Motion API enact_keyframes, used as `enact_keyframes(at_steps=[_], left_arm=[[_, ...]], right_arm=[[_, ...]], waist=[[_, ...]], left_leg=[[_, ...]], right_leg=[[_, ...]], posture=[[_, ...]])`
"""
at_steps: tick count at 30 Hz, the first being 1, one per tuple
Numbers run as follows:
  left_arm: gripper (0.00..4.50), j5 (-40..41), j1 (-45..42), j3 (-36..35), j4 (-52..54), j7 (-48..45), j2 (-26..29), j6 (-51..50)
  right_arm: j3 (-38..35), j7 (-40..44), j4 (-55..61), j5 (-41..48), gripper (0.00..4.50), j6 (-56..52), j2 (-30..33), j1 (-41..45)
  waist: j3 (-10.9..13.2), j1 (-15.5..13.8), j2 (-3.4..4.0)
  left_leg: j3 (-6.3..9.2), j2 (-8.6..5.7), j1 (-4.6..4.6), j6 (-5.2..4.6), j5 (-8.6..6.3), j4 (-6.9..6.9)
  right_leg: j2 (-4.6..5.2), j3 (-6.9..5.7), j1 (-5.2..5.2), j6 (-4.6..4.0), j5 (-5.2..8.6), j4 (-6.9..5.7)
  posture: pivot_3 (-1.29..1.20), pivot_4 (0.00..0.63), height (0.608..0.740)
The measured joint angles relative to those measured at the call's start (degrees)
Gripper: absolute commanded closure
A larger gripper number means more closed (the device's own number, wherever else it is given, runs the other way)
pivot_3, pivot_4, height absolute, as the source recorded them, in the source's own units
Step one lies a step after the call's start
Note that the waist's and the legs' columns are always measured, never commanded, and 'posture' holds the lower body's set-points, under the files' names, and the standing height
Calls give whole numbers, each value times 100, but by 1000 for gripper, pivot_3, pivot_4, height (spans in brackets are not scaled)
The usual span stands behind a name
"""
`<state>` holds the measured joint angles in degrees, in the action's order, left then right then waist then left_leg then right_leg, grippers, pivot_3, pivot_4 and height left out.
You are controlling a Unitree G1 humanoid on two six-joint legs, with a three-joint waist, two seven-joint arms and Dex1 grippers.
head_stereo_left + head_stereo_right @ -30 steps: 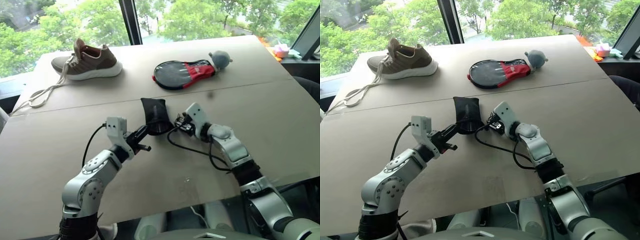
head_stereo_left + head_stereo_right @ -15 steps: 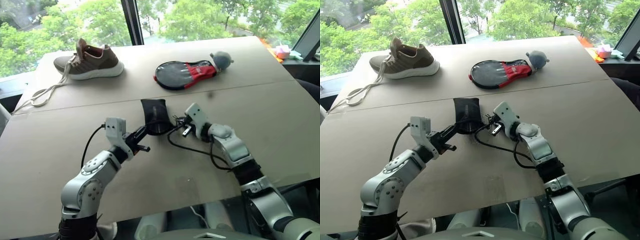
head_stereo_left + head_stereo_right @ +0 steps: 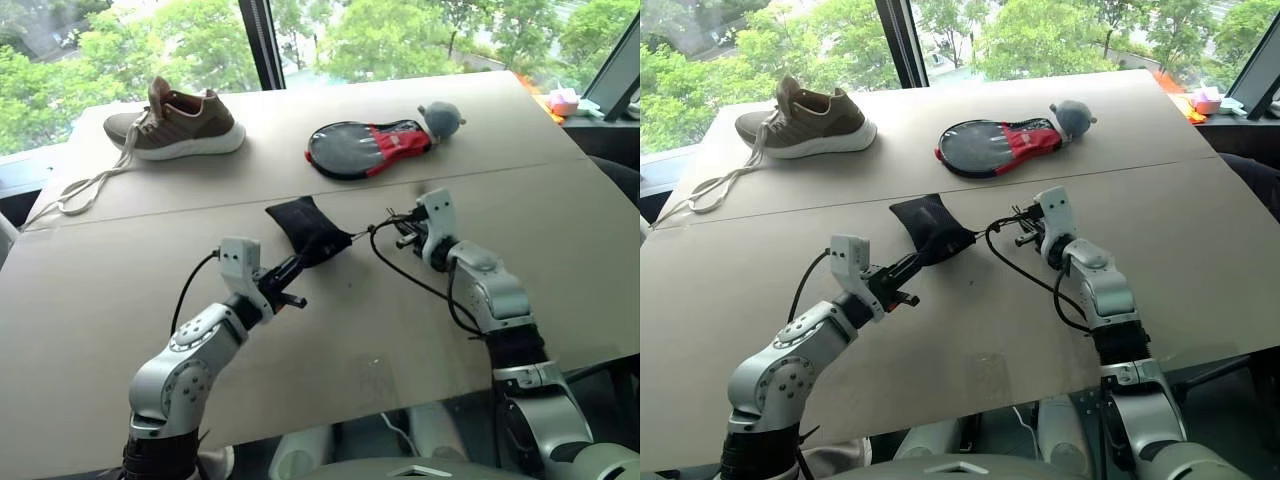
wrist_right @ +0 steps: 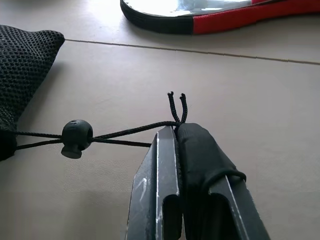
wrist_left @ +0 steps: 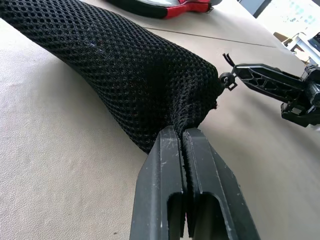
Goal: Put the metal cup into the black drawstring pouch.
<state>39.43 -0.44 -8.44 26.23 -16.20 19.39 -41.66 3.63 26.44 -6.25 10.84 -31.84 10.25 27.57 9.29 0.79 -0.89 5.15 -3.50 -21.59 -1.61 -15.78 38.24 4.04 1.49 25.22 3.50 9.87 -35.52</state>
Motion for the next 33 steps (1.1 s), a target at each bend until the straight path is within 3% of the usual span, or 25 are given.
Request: enact_keyframes(at_steps=[4, 5, 13, 16, 20, 31, 33], left_arm=[[4500, -34, 1, -23, -30, 1, -3, 47], [4500, -46, -4, -16, -31, 1, -11, 58], [4500, -119, 10, -2, -31, -2, -30, 93], [4500, -148, -2, 6, -42, -23, -50, 98], [4500, -191, -28, 15, -55, -34, -82, 100], [4500, -214, 73, 4, -55, -44, -118, 102], [4500, -214, 81, 4, -54, -44, -127, 102]], right_arm=[[288, 375, 470, 47, 1741, -426, 457, -183], [329, 410, 527, 29, 1477, -436, 524, -187], [310, 798, 849, 181, 1477, -798, 952, -65], [-49, 208, 673, 274, 1477, -780, 307, 524], [87, -306, 222, 32, 1477, -483, -168, 616], [567, -448, -49, -421, 1477, -435, -205, 336], [604, -447, -49, -435, 2000, -439, -246, 334]], waist=[[0, 5, 0], [0, 11, 0], [1, 8, -1], [1, 13, -1], [0, -20, -2], [-1, 9, -3], [-1, 10, -4]], left_leg=[[-2, 0, -1, -1, 0, 0], [-2, 0, -1, -1, 0, 1], [-1, 1, -2, -1, 0, 1], [-2, 3, -1, 0, 0, 1], [5, -1, -10, 1, 0, 1], [-3, 1, -11, 1, 1, 0], [-2, 1, -10, 1, 1, 0]], right_leg=[[0, -1, 0, 1, 0, 5], [0, -1, 0, 1, 0, 4], [-1, -2, 0, 1, 0, 6], [-2, -2, 2, 0, 0, 4], [2, -7, 3, 0, -1, 9], [0, -1, 12, 0, -1, 4], [0, -1, 11, -1, -1, 2]], posture=[[0, 150, 740], [0, 150, 740], [0, 150, 740], [0, 150, 740], [0, 150, 740], [0, 150, 740], [0, 150, 740]])
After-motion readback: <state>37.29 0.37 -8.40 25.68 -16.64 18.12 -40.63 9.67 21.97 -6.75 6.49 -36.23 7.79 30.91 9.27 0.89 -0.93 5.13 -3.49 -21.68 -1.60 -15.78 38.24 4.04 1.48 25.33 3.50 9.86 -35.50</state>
